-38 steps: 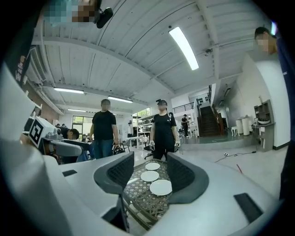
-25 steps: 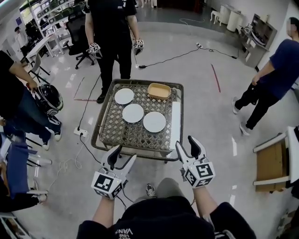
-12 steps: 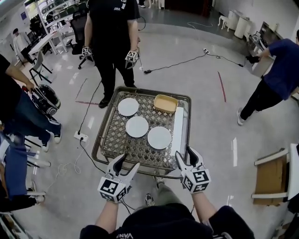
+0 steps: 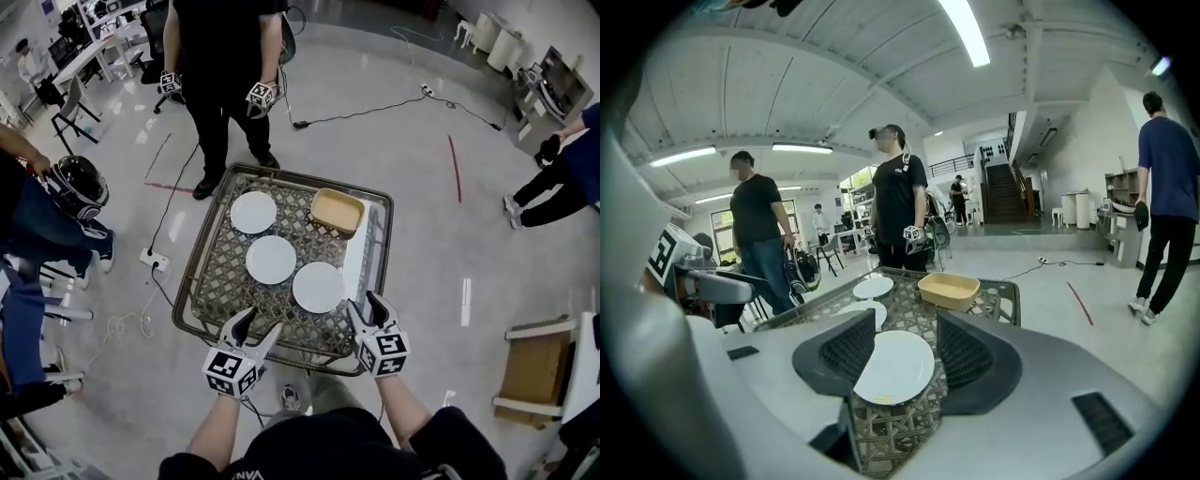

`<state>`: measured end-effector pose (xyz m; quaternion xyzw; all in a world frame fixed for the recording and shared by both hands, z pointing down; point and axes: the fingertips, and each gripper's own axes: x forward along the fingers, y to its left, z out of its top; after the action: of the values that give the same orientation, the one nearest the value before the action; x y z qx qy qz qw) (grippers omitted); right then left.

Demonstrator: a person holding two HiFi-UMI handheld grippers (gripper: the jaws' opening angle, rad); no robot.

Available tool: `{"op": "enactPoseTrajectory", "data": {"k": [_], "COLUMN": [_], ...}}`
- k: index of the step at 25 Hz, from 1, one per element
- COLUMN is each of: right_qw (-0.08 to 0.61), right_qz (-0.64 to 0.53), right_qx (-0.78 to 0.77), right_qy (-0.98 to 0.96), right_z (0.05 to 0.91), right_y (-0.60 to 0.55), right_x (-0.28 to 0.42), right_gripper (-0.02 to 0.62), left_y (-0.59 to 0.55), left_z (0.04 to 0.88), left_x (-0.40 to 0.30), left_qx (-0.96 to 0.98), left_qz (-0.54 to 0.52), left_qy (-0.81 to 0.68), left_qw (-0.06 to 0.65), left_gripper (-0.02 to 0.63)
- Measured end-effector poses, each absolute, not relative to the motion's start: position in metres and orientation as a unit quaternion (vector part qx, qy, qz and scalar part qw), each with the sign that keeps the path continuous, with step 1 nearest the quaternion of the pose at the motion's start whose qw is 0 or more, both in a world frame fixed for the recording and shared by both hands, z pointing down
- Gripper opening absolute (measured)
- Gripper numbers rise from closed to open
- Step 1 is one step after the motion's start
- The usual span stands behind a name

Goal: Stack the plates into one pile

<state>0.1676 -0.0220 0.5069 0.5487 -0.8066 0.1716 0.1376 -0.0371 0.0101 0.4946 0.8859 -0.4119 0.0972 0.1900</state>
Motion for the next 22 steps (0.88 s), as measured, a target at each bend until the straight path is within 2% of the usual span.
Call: {"op": "enactPoseTrajectory", "data": {"k": [12,22], "right_qw": [0.200,0.214], "right_qz": [0.267,0.314], "right_qx": [0.526,0.492], "right_qy": [-0.782,-0.783], "right_z": [0.613,0.649], "right_y": [-0.083,-0.093], "right_x": [0.171,0.170], "right_gripper": [0.169,0.153], "left_y": [-0.047,-0.065], "left_z": [0.599,0.655], "left_x": [-0.002,0.026], "left_qx": [0.845,0.793], "left_qz": [0.135,0.174], "left_qy": [-0.403,-0.404], "left_qw": [0.324,0.422], "left_gripper": [0.250,0.250]}}
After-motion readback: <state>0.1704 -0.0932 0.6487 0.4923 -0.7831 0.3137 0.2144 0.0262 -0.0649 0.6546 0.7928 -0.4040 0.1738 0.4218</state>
